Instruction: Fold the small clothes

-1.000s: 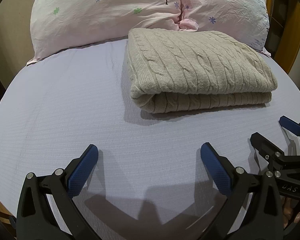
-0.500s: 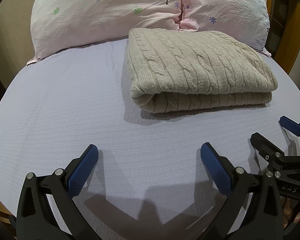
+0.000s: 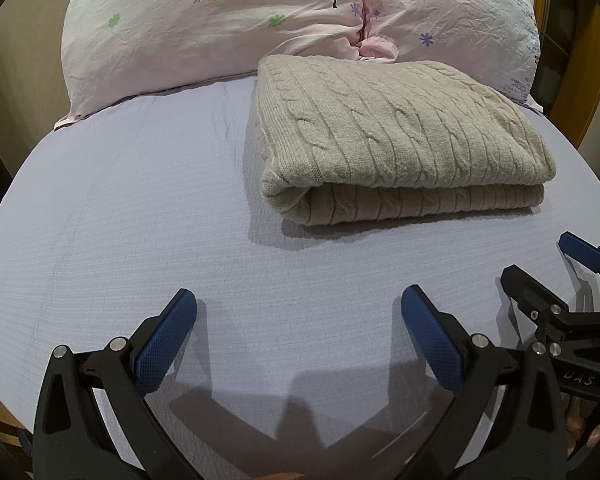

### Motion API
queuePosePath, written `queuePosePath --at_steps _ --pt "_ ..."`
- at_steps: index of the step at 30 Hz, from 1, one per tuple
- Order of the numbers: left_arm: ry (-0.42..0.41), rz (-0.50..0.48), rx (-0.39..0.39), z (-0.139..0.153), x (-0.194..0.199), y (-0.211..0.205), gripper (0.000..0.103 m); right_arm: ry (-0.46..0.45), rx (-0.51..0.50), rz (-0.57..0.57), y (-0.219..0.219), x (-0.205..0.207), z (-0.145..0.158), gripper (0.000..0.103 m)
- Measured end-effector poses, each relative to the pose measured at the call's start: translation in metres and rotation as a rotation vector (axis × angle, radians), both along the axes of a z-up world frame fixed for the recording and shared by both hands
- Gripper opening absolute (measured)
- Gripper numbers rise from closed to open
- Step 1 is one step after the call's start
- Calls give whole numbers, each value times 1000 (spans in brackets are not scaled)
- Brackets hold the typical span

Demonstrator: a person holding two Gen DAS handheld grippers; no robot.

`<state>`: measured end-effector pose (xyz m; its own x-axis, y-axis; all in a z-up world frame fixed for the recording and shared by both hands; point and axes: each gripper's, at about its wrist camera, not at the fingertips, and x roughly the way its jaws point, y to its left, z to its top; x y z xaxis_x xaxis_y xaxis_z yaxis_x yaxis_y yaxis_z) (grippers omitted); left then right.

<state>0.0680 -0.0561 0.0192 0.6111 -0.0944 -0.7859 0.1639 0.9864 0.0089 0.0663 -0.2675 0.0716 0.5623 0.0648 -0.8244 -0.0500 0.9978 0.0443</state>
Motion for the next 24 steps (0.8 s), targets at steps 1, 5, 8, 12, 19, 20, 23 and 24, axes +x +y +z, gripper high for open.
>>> queuePosePath --at_steps 1,5,8,12,19,20,23,24 --pt "1 1 0 0 0 0 102 0 0 0 0 0 0 101" --pt "6 1 0 0 0 2 102 0 0 -1 0 0 0 101" --pt "8 2 1 1 -1 2 102 -1 0 -2 1 0 0 101" --pt "7 1 1 0 0 2 102 -1 0 -3 1 0 0 101" --pt "7 1 1 0 0 2 102 -1 -1 -3 1 0 -1 101" --pt "7 1 1 0 0 2 102 -1 0 -4 1 0 -1 101" --pt "7 2 1 0 -1 2 102 -1 -1 -4 1 0 -1 101" --pt "7 2 1 0 -1 2 102 -1 -1 -4 1 0 -1 101"
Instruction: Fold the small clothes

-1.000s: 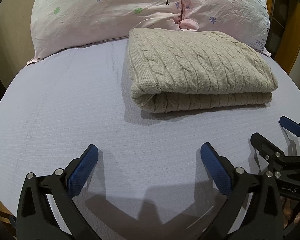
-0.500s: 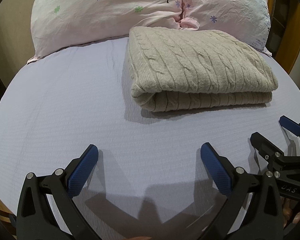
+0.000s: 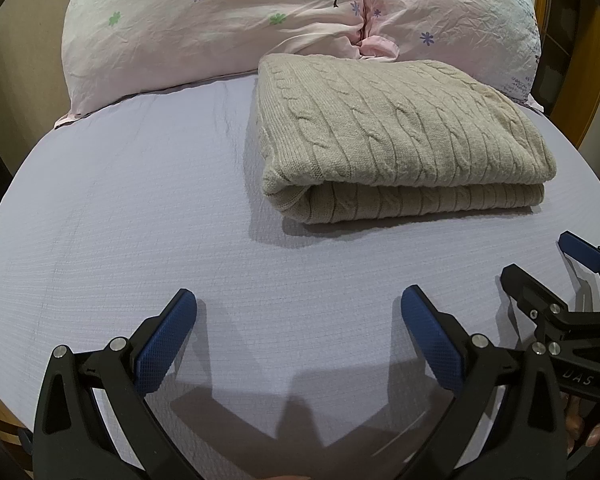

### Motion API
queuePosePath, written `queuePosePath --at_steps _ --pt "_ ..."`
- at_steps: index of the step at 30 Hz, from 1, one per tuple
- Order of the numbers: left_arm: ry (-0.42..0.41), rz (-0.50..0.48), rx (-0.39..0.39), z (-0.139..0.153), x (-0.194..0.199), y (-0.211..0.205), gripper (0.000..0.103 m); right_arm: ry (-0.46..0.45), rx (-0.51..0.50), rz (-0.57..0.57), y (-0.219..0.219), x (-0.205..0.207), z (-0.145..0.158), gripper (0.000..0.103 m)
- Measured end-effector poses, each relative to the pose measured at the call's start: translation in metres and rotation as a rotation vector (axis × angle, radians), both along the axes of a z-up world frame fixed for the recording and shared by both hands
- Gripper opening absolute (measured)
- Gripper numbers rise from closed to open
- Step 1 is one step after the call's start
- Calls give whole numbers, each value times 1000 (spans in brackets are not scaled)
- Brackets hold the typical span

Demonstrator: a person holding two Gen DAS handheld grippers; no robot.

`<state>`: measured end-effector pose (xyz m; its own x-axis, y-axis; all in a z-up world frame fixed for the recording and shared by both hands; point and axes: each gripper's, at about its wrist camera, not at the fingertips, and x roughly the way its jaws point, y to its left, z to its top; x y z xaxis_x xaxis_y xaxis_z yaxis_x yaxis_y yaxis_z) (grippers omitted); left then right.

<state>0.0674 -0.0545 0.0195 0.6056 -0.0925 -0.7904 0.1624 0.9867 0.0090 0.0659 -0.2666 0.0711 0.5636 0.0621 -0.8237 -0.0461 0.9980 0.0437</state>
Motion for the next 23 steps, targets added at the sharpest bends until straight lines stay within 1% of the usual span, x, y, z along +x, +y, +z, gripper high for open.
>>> queuePosePath --at_steps 23 --pt "-6 -6 0 1 0 1 102 -2 1 -1 1 1 0 101"
